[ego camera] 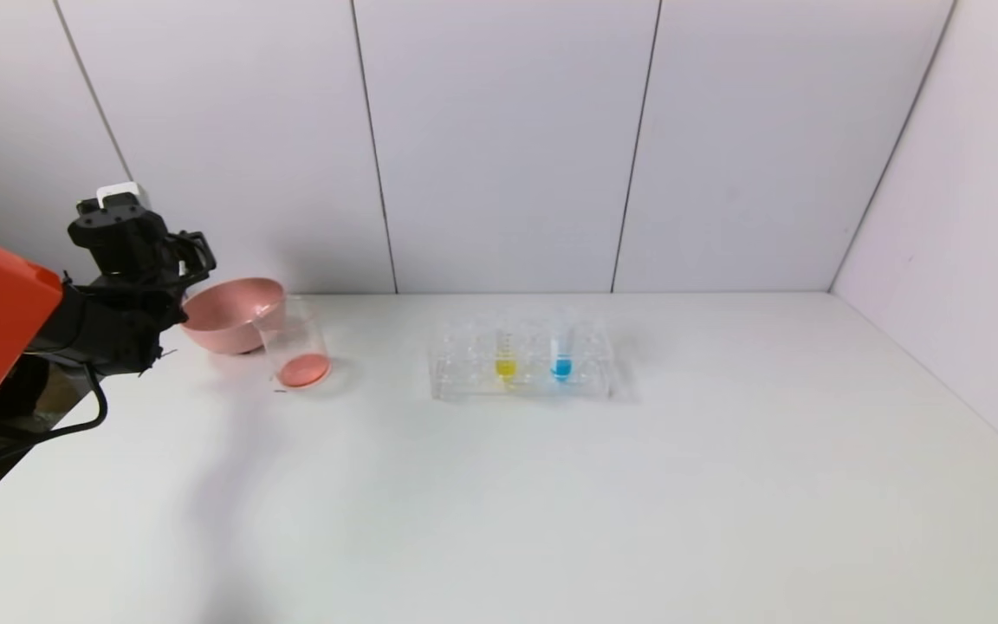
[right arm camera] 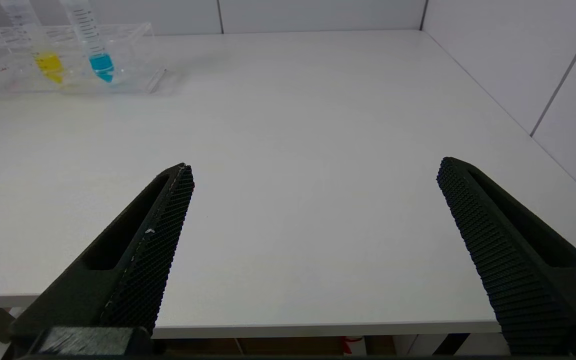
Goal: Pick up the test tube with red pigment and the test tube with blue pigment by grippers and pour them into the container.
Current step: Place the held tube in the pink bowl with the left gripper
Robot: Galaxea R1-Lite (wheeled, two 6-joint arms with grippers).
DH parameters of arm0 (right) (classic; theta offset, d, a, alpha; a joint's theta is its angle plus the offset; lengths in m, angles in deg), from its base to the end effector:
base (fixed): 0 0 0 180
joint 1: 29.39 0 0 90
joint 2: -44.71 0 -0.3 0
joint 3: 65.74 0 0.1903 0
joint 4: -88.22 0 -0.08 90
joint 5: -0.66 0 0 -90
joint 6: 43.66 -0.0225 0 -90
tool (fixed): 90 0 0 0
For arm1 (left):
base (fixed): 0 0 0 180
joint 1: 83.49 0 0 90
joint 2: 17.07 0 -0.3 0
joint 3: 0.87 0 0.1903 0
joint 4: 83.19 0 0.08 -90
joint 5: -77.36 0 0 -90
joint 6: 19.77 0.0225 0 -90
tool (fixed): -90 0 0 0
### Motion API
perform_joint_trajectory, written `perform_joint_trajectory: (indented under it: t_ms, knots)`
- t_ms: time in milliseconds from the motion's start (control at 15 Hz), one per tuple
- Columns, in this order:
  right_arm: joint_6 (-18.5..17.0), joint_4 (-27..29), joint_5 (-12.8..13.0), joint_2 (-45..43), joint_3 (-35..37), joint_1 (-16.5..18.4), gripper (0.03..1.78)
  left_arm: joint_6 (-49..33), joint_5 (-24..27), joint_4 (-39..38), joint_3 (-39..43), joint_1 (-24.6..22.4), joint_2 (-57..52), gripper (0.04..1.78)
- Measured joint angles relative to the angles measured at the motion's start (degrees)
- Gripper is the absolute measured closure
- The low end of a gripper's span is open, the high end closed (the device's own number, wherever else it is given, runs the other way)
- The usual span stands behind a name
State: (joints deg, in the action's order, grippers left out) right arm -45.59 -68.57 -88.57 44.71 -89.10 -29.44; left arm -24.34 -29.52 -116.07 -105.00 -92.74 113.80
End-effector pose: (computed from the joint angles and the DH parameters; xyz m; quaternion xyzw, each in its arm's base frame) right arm -0.0228 -0.0003 0.0757 0.0169 -0.0014 -0.0063 0.9998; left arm 0.4601 0.0815 0.1521 -0.0423 -0.0624 0.2234 0.9718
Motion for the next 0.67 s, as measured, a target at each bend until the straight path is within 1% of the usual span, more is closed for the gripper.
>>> perform_joint_trajectory:
  t_ms: [267,400,533,600,667]
  knots:
    - [0.0,0.0,0.0,0.0,0.0,0.0,0.04,0.26,-0.91,-0.23,-1.05,0.05,0.78,1.29]
    - [0.0,0.0,0.02,0.0,0.0,0.0,0.04,0.22,-0.83,-0.28,-1.15,0.07,0.8,1.21]
    - [0.0,0.0,0.02,0.0,0.0,0.0,0.04,0.24,-0.84,-0.28,-1.15,0.24,0.72,0.99]
    - [0.0,0.0,0.0,0.0,0.0,0.0,0.04,0.24,-0.84,-0.22,-1.15,0.27,0.67,0.85]
    - [0.0,0.0,0.02,0.0,0.0,0.0,0.04,0.24,-0.84,-0.15,-1.12,0.33,0.63,0.66]
